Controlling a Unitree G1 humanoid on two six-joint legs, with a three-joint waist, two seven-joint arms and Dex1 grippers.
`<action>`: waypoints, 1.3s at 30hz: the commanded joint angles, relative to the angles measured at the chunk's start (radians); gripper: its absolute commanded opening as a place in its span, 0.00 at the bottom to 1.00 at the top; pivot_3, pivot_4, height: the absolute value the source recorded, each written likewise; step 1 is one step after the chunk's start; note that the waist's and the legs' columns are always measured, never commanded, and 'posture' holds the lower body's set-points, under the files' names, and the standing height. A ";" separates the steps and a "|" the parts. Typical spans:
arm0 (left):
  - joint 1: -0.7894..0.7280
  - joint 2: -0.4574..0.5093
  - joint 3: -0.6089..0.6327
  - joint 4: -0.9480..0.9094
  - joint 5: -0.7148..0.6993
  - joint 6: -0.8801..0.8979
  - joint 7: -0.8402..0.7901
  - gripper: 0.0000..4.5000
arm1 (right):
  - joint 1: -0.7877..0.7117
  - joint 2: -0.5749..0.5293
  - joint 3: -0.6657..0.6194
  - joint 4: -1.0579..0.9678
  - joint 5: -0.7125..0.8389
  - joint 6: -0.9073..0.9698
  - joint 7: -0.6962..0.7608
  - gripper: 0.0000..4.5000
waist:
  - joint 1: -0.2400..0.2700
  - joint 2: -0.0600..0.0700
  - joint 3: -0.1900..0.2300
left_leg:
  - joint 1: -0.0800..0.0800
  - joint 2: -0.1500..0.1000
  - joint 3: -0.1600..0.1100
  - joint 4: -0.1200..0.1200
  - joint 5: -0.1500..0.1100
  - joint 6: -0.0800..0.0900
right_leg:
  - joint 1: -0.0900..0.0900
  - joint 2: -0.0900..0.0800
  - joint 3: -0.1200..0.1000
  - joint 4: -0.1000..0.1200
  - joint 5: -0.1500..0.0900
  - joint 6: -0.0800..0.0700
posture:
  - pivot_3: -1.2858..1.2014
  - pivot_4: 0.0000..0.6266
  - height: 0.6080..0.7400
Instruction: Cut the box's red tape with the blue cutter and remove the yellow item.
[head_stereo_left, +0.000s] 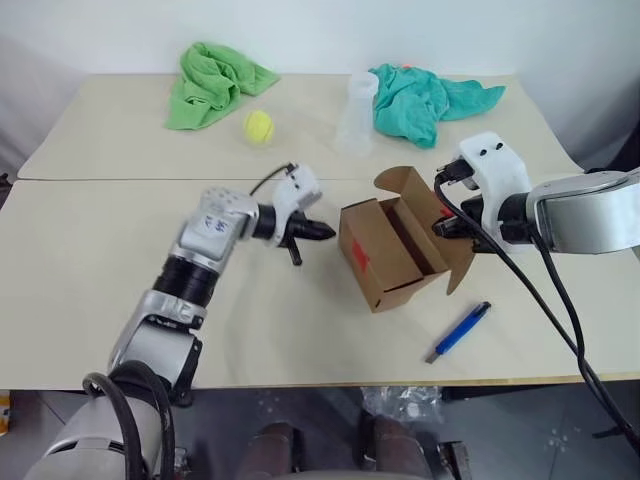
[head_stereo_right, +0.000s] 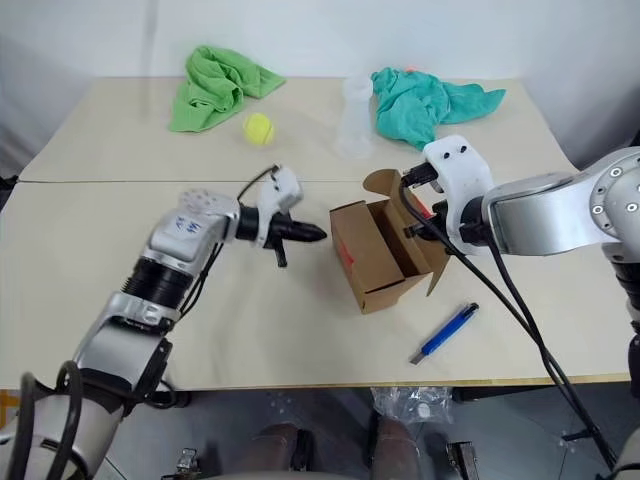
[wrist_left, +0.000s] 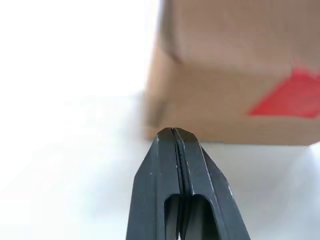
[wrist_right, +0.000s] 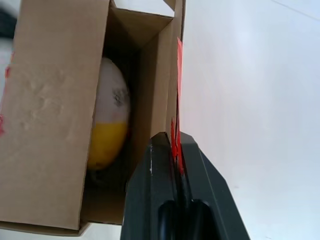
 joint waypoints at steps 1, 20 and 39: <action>-0.066 -0.039 0.046 -0.034 -0.076 0.019 -0.042 0.00 | -0.045 -0.032 0.000 -0.004 0.014 0.010 -0.002 0.00 | 0.001 0.000 0.000 | 0.000 0.000 0.000 0.000 0.000 0.000 | 0.000 0.000 -0.001 0.000 0.000 0.000 | 0.52 0.24 1.00; -0.008 -0.110 -0.181 -0.049 0.048 -0.132 -0.113 0.00 | -0.011 -0.028 -0.014 -0.053 0.014 -0.033 0.020 0.00 | 0.000 0.000 0.000 | -0.004 0.002 0.006 0.003 0.000 -0.001 | 0.001 0.001 -0.009 -0.003 0.001 0.001 | 0.52 0.24 1.00; 0.107 0.041 -0.220 -0.141 0.119 -0.125 -0.134 0.00 | 0.191 -0.241 -0.094 -0.044 0.014 -0.027 0.193 0.00 | 0.008 0.000 0.000 | 0.007 0.001 0.001 0.006 -0.001 0.003 | 0.009 -0.004 -0.004 -0.001 0.004 -0.001 | 0.52 0.24 1.00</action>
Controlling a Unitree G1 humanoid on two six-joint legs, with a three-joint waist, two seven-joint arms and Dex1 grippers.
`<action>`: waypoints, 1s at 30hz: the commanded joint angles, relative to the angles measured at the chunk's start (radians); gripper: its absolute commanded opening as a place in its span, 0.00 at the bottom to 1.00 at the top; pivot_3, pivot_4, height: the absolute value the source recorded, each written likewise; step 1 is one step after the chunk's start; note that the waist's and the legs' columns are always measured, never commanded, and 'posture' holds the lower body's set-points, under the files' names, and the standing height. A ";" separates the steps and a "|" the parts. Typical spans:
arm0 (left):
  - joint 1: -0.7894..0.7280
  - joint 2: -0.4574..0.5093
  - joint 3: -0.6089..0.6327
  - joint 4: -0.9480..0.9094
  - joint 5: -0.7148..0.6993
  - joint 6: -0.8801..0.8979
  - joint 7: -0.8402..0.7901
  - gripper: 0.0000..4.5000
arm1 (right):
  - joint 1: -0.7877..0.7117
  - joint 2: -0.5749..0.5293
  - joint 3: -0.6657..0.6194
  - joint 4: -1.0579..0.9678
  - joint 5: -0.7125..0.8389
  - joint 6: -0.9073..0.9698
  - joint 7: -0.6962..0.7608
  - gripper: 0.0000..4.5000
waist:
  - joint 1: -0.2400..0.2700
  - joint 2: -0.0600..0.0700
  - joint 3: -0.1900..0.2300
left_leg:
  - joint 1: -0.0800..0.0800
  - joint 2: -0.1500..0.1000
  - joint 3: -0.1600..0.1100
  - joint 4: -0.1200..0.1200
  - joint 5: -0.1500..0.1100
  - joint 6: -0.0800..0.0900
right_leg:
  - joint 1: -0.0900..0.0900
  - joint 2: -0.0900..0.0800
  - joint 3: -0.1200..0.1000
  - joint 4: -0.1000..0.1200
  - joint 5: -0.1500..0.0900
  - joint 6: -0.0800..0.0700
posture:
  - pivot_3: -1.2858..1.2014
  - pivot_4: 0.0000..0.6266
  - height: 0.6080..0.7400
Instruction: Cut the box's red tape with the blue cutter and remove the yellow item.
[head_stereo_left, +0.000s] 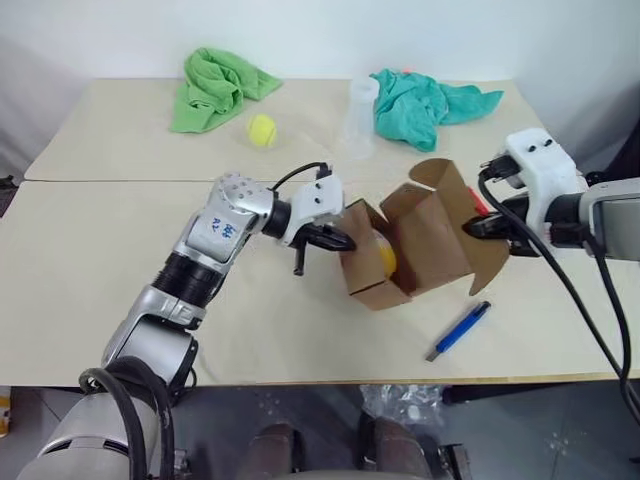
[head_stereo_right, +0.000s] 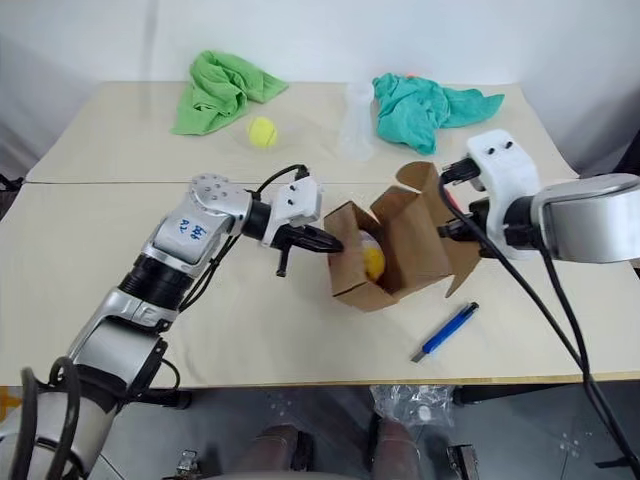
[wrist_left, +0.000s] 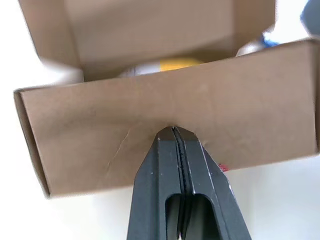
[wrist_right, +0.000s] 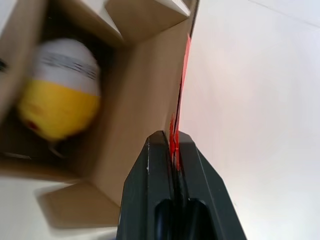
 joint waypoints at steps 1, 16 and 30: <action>0.029 -0.017 -0.037 -0.004 0.041 0.019 0.014 0.00 | 0.058 -0.017 0.001 -0.003 0.017 0.021 0.016 0.00 | 0.001 0.000 0.000 | -0.001 0.000 0.000 0.000 0.000 0.001 | 0.000 -0.001 -0.001 0.000 0.001 0.000 | 0.52 0.24 1.00; 0.007 -0.062 -0.016 0.057 0.074 0.009 0.053 0.00 | 0.230 0.126 0.017 -0.001 0.013 -0.018 -0.014 0.00 | 0.011 0.000 0.000 | -0.012 0.000 0.001 0.006 0.000 0.001 | -0.008 0.000 -0.006 0.001 0.002 0.003 | 0.52 0.24 1.00; -0.032 -0.058 0.016 0.178 0.099 -0.045 0.079 0.00 | 0.237 0.196 -0.005 0.011 -0.001 -0.051 -0.086 0.00 | 0.010 0.000 0.000 | -0.012 0.000 0.004 0.006 0.000 0.001 | -0.008 0.001 -0.006 0.001 0.002 0.003 | 0.52 0.24 1.00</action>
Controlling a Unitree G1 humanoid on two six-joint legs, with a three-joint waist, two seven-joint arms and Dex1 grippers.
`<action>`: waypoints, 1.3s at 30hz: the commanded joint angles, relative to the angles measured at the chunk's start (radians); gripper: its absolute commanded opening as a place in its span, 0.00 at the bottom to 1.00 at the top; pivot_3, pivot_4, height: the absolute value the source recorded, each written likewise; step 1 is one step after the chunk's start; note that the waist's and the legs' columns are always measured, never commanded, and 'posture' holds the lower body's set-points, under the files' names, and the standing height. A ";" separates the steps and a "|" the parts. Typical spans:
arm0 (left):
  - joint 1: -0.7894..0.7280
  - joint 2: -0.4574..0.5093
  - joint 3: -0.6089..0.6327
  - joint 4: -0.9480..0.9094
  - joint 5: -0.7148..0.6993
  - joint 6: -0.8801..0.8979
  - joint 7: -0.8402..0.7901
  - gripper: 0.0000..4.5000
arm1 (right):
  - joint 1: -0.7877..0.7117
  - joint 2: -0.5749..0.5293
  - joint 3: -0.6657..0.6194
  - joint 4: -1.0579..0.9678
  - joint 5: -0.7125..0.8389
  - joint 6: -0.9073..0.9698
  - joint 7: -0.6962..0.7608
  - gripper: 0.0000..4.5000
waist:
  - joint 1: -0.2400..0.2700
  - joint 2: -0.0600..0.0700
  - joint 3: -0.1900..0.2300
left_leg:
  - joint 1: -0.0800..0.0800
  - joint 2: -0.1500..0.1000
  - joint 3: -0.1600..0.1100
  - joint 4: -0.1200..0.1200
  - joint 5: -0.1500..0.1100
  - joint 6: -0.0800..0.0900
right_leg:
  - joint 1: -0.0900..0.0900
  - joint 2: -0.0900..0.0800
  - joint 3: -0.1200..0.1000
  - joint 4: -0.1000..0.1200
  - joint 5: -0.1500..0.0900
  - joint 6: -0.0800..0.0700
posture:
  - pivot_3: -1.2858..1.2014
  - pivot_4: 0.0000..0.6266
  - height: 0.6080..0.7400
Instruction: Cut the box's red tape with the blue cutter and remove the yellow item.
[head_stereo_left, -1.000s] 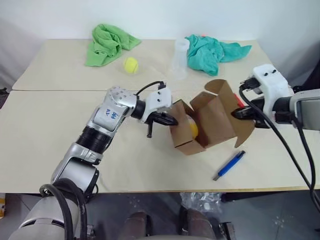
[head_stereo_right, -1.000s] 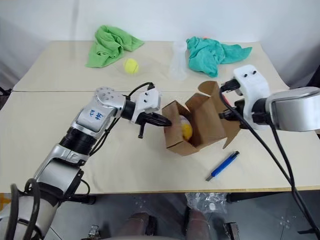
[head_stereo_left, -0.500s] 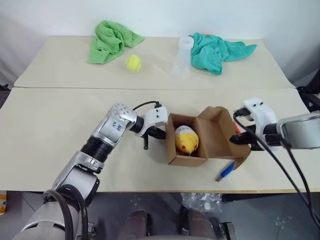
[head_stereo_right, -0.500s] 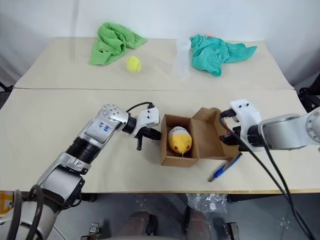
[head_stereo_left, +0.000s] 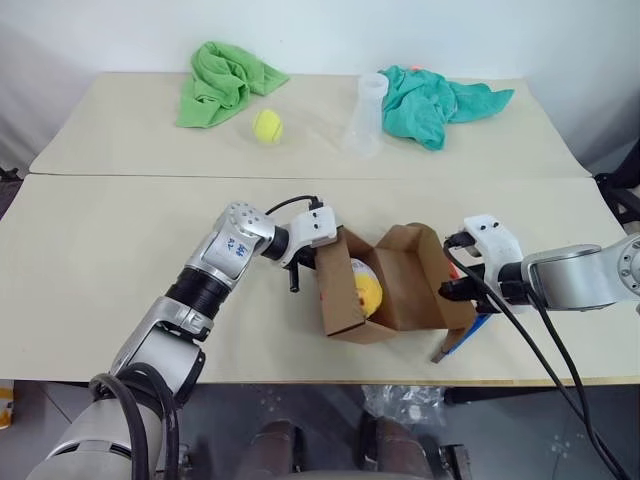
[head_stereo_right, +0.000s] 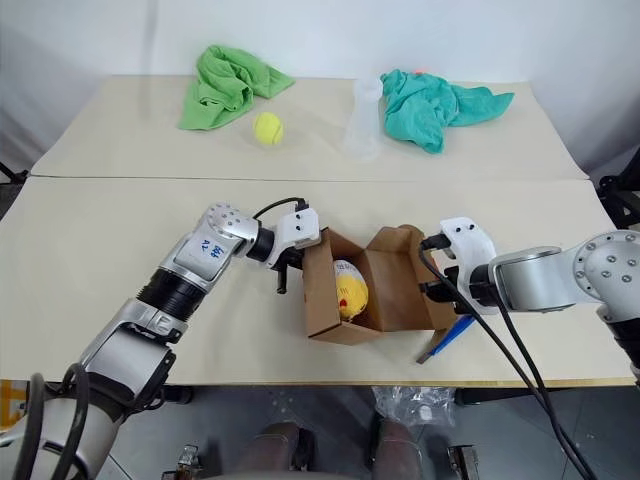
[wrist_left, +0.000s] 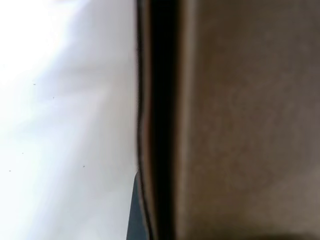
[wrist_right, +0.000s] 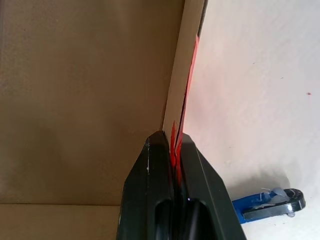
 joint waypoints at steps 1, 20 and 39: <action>-0.034 0.017 0.028 0.024 0.011 -0.029 0.008 0.00 | -0.012 0.005 -0.024 -0.009 0.006 -0.012 -0.011 0.00 | -0.002 0.000 0.000 | 0.000 0.000 0.002 0.000 0.000 0.000 | 0.000 0.000 0.000 0.000 0.000 0.000 | 0.52 0.24 1.00; -0.265 -0.026 0.233 -0.086 -0.224 0.184 -0.088 0.00 | -0.076 0.043 -0.013 0.001 -0.028 0.007 -0.061 0.00 | 0.001 -0.001 0.000 | -0.003 0.000 0.003 0.000 0.000 0.000 | 0.000 0.001 -0.001 -0.001 0.001 0.001 | 0.52 0.24 1.00; -0.111 -0.016 -0.033 -0.198 -0.109 0.049 -0.204 0.00 | -0.067 0.025 -0.038 -0.006 -0.014 0.004 -0.069 0.00 | -0.019 -0.001 0.000 | -0.001 0.002 0.005 0.001 0.001 -0.002 | 0.000 0.002 0.001 0.000 0.001 0.001 | 0.52 0.24 1.00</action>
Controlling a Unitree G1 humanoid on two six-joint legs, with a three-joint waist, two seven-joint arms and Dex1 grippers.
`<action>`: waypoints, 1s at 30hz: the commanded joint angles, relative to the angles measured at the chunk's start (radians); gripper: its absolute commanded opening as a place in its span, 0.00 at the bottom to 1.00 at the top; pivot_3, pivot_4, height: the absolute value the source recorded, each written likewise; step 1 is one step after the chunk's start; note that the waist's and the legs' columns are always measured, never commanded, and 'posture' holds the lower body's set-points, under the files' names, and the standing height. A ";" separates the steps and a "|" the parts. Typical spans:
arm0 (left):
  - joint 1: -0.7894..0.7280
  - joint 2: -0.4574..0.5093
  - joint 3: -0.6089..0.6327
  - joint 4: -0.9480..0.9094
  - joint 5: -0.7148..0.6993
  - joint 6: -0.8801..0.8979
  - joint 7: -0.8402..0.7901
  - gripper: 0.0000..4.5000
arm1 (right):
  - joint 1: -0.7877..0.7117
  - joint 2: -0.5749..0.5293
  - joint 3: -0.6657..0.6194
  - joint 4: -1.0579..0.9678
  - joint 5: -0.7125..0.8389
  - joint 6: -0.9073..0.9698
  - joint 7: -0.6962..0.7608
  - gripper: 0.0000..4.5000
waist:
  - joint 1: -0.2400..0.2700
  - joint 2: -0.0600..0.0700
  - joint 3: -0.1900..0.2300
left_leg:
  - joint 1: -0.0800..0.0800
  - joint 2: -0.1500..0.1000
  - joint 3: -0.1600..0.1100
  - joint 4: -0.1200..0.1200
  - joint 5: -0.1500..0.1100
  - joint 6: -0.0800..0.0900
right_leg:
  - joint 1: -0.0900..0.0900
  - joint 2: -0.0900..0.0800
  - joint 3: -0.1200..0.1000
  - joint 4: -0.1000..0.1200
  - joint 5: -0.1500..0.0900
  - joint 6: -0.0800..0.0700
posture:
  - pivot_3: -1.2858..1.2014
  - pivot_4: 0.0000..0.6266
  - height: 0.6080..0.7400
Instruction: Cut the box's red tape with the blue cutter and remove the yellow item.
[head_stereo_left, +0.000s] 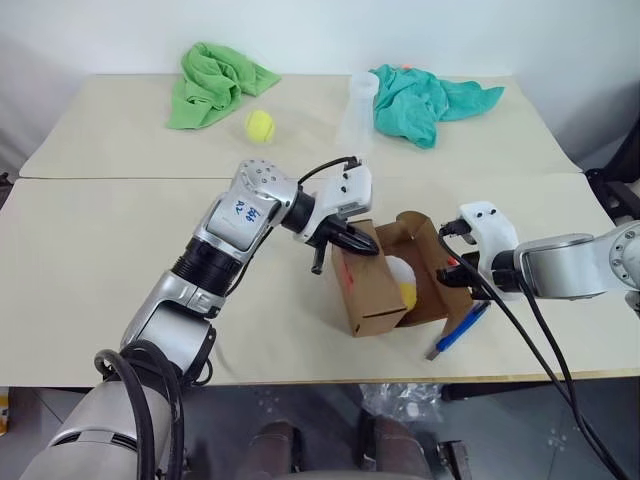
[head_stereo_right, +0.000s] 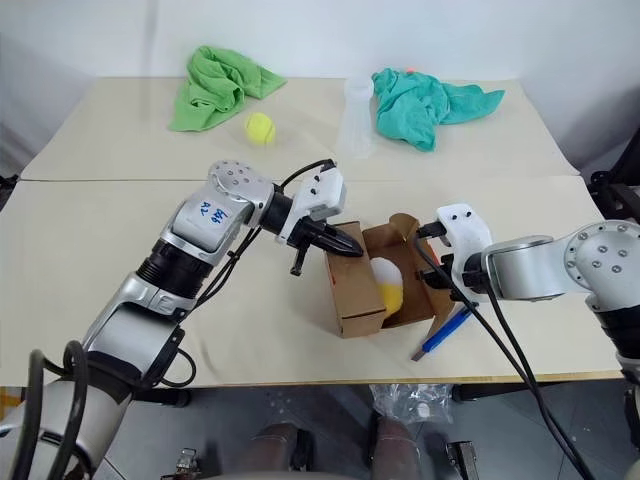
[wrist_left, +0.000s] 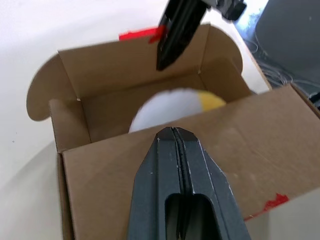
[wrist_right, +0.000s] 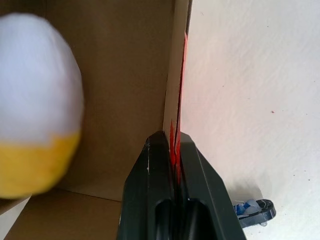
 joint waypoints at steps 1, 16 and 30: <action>0.014 0.018 -0.041 -0.018 0.043 -0.057 -0.021 0.00 | -0.014 -0.025 -0.036 -0.029 0.029 -0.010 -0.017 0.00 | 0.000 0.000 0.000 | 0.000 0.000 0.000 0.000 0.000 0.000 | 0.000 0.000 0.000 0.000 0.000 0.000 | 0.52 0.24 1.00; 0.106 0.187 -0.166 -0.104 0.237 -0.245 -0.052 0.00 | -0.114 -0.080 -0.068 0.005 0.065 -0.001 -0.022 0.00 | -0.006 0.001 -0.001 | 0.014 0.001 0.004 -0.001 -0.001 0.002 | 0.003 -0.002 0.013 0.007 0.001 -0.003 | 0.52 0.24 1.00; 0.173 0.211 -0.156 -0.166 0.271 -0.157 -0.007 0.00 | -0.014 -0.052 -0.167 0.090 0.065 -0.043 -0.046 0.00 | 0.019 0.007 -0.004 | 0.016 -0.004 0.001 0.002 0.002 0.010 | 0.014 -0.011 0.009 -0.004 0.006 -0.011 | 0.52 0.24 1.00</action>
